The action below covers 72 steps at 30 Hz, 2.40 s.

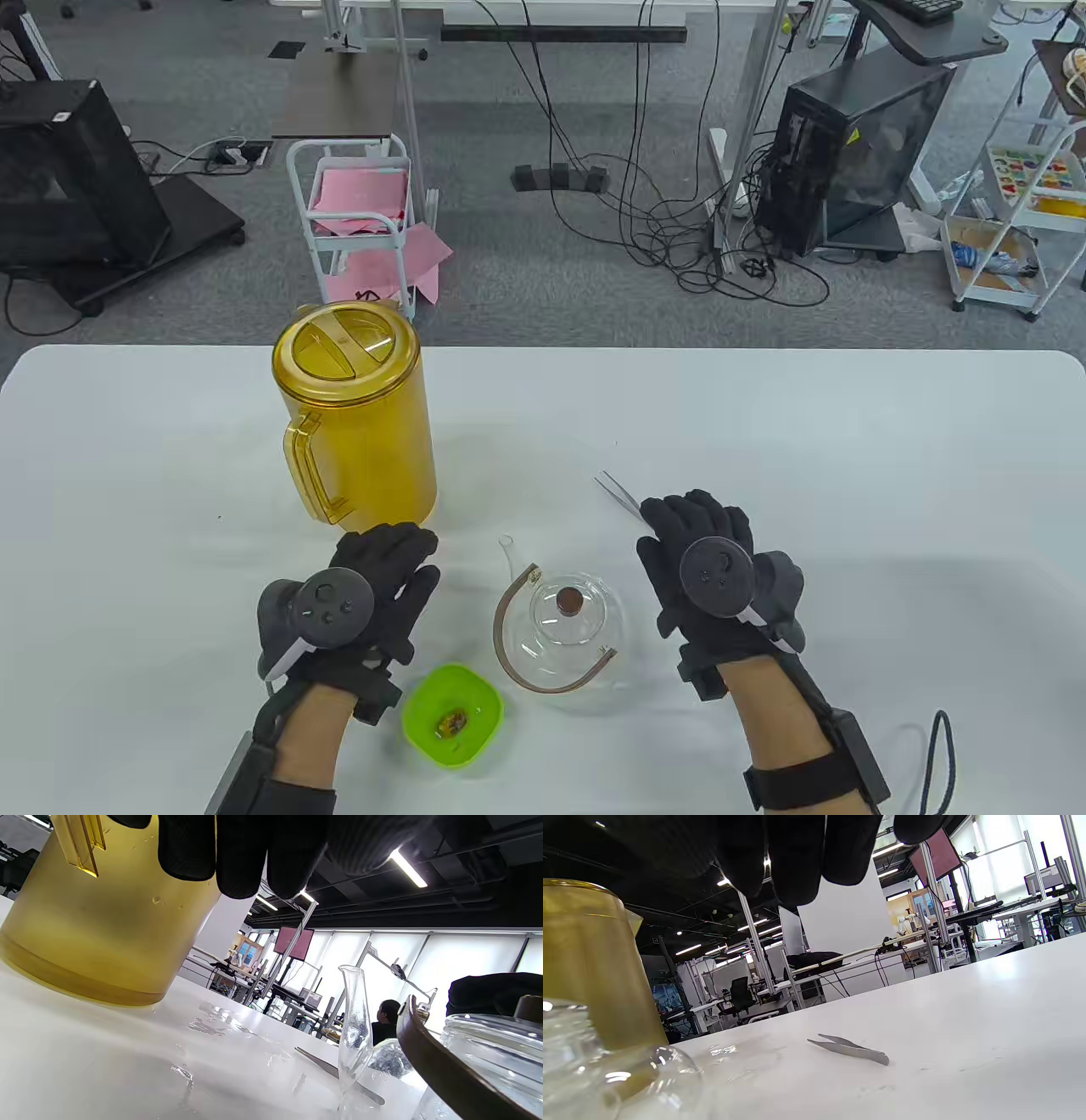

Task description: Make chrysanthemum tea

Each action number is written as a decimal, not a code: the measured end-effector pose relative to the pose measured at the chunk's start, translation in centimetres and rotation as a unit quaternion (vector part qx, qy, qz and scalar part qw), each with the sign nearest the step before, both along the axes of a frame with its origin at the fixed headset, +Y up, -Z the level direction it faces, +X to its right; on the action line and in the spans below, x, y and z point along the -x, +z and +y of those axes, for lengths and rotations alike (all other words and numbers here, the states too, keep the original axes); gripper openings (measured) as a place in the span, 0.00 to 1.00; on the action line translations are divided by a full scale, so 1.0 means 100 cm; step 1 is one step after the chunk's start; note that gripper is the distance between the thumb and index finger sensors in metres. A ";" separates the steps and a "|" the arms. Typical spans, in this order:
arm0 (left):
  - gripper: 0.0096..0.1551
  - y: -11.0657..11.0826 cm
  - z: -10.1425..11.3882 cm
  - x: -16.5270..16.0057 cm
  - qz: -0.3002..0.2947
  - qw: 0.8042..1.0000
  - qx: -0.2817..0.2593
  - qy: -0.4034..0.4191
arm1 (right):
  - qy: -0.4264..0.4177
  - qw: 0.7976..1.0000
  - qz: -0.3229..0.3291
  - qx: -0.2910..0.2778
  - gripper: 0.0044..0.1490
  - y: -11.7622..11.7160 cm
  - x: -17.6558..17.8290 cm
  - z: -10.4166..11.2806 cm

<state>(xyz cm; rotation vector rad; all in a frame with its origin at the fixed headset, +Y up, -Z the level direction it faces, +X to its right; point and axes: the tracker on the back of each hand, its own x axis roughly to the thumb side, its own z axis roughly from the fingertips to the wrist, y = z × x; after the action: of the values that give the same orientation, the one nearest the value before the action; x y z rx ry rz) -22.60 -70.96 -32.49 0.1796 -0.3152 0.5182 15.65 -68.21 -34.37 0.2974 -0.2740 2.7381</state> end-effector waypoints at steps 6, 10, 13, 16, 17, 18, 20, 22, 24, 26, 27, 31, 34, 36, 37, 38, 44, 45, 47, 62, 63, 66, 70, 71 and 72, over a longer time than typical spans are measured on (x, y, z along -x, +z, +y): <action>0.31 0.000 0.000 0.000 -0.004 1.000 0.001 0.001 | 0.000 1.000 0.000 -0.002 0.35 0.000 0.002 0.000; 0.31 0.000 0.000 -0.001 -0.007 1.000 -0.004 0.005 | 0.004 1.000 0.005 -0.002 0.35 0.000 0.005 -0.001; 0.31 -0.001 0.000 -0.001 -0.009 1.000 -0.003 0.004 | -0.002 1.000 0.007 -0.010 0.35 0.002 0.005 0.001; 0.31 -0.001 0.000 -0.001 -0.008 1.000 -0.002 0.005 | -0.009 0.999 0.018 -0.027 0.35 0.006 0.010 0.007; 0.32 -0.001 0.000 -0.001 -0.007 1.000 -0.002 0.004 | -0.012 0.999 0.024 -0.033 0.35 0.009 0.012 0.009; 0.32 0.000 0.000 -0.001 -0.007 1.000 -0.002 0.004 | -0.014 0.999 0.031 -0.039 0.35 0.011 0.015 0.011; 0.31 0.000 0.000 -0.001 -0.006 1.000 -0.003 0.000 | -0.018 0.997 0.047 -0.055 0.34 0.017 0.021 0.017; 0.31 0.000 0.000 -0.001 -0.005 1.000 -0.003 0.000 | -0.030 0.995 0.063 -0.075 0.31 0.024 0.027 0.022; 0.31 0.000 0.000 -0.001 -0.004 1.000 -0.001 -0.001 | -0.042 0.992 0.081 -0.091 0.30 0.031 0.034 0.027; 0.31 0.000 0.000 0.000 -0.003 1.000 -0.001 0.000 | -0.050 0.987 0.104 -0.112 0.29 0.041 0.045 0.031; 0.31 0.000 0.000 0.000 -0.003 1.000 -0.001 0.000 | -0.050 0.985 0.116 -0.119 0.29 0.045 0.051 0.032; 0.31 0.000 0.000 0.000 -0.002 1.000 0.000 0.001 | -0.032 0.980 0.146 -0.134 0.28 0.058 0.071 0.032; 0.31 0.000 0.000 0.001 0.000 1.000 0.001 0.002 | 0.015 0.979 0.148 -0.137 0.28 0.061 0.083 0.027; 0.31 0.000 0.000 0.001 0.001 1.000 0.001 0.002 | 0.074 0.978 0.144 -0.129 0.28 0.062 0.089 0.022; 0.31 0.001 0.000 0.001 0.001 1.000 0.001 0.001 | 0.092 0.977 0.141 -0.128 0.28 0.061 0.090 0.021; 0.31 0.001 0.000 0.001 0.001 1.000 0.001 0.001 | 0.113 0.976 0.140 -0.119 0.29 0.060 0.092 0.019; 0.31 0.000 -0.001 0.001 -0.003 1.000 0.004 -0.002 | 0.156 0.974 0.128 -0.100 0.32 0.059 0.093 0.017; 0.31 0.000 -0.001 0.001 -0.003 1.000 0.004 -0.001 | 0.162 0.974 0.128 -0.097 0.32 0.058 0.094 0.016; 0.31 0.001 -0.001 0.002 -0.003 1.000 0.003 0.000 | 0.166 0.973 0.133 -0.085 0.32 0.056 0.097 0.011; 0.31 0.001 -0.002 0.000 -0.006 1.000 0.009 0.000 | 0.057 0.984 0.086 -0.145 0.29 0.057 0.083 0.022; 0.31 0.001 -0.002 0.000 -0.005 1.000 0.009 0.000 | 0.045 0.985 0.076 -0.148 0.29 0.055 0.078 0.024; 0.31 0.001 -0.002 0.000 -0.004 1.000 0.008 0.002 | 0.012 0.989 0.017 -0.147 0.29 0.044 0.052 0.030; 0.31 0.001 -0.002 0.000 -0.005 1.000 0.008 0.002 | -0.011 0.989 -0.065 -0.133 0.29 0.027 0.011 0.031; 0.31 0.001 -0.002 -0.001 -0.005 1.000 0.008 0.002 | -0.016 0.989 -0.085 -0.123 0.29 0.023 0.001 0.030; 0.31 0.001 -0.002 -0.001 -0.005 1.000 0.007 0.002 | -0.024 0.987 -0.111 -0.112 0.29 0.017 -0.014 0.028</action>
<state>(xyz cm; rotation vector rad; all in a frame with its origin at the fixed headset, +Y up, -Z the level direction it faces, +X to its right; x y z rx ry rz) -22.52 -71.15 -32.43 0.1631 -0.3216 0.5251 17.08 -65.42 -32.65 0.0409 -0.6430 2.6957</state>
